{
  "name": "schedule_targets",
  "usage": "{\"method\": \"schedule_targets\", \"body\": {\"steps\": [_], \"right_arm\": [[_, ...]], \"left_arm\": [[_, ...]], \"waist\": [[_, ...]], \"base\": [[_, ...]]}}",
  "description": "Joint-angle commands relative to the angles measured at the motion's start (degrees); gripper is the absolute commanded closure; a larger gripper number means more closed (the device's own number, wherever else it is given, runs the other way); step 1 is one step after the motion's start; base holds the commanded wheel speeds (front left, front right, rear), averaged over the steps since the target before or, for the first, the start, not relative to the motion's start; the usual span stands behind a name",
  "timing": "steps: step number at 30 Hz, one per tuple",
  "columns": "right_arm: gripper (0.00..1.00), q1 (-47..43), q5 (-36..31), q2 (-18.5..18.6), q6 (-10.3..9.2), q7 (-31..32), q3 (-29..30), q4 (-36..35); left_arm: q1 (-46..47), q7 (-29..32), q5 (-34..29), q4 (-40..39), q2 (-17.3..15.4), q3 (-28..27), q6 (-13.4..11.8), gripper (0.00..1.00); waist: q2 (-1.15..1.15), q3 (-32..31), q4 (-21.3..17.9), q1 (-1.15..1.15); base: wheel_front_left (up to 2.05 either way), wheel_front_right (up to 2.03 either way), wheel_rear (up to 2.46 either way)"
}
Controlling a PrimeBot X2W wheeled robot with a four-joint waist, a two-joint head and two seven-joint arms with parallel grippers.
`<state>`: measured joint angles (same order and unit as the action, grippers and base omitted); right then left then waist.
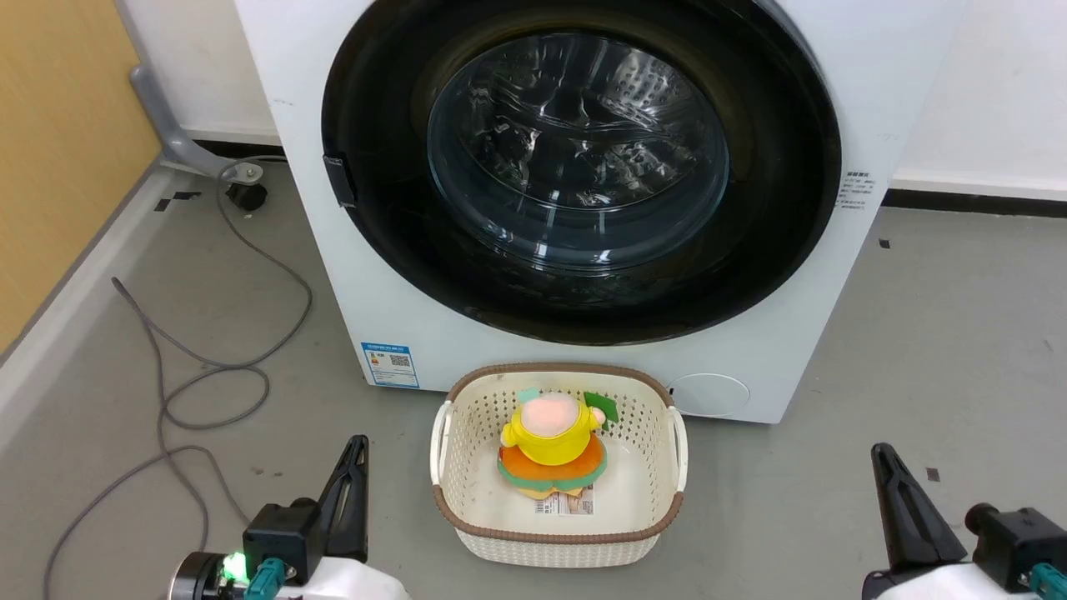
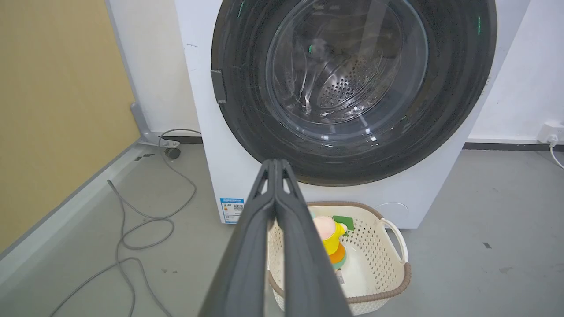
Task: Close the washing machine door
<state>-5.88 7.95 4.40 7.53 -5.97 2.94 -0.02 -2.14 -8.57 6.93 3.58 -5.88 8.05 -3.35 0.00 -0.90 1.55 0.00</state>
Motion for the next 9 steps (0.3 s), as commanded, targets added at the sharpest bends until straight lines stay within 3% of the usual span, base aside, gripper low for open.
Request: {"method": "schedule_targets", "body": {"steps": [1,9], "right_arm": [[1.0,1.1,-0.67,-0.34,-0.02,0.27,-0.23,0.01],[1.0,1.65,-1.51,-0.48,-0.02,0.93,-0.54,0.01]], "left_arm": [[0.79,0.41,-0.61,-0.4,0.33,-0.51,0.24,1.0],[0.94,1.35,-1.33,-0.77,0.64,-1.38,0.6,1.0]], "waist": [[0.0,0.02,-0.03,0.0],[0.0,0.12,-0.21,0.0]], "base": [[0.0,0.0,0.0],[0.0,0.0,0.0]]}}
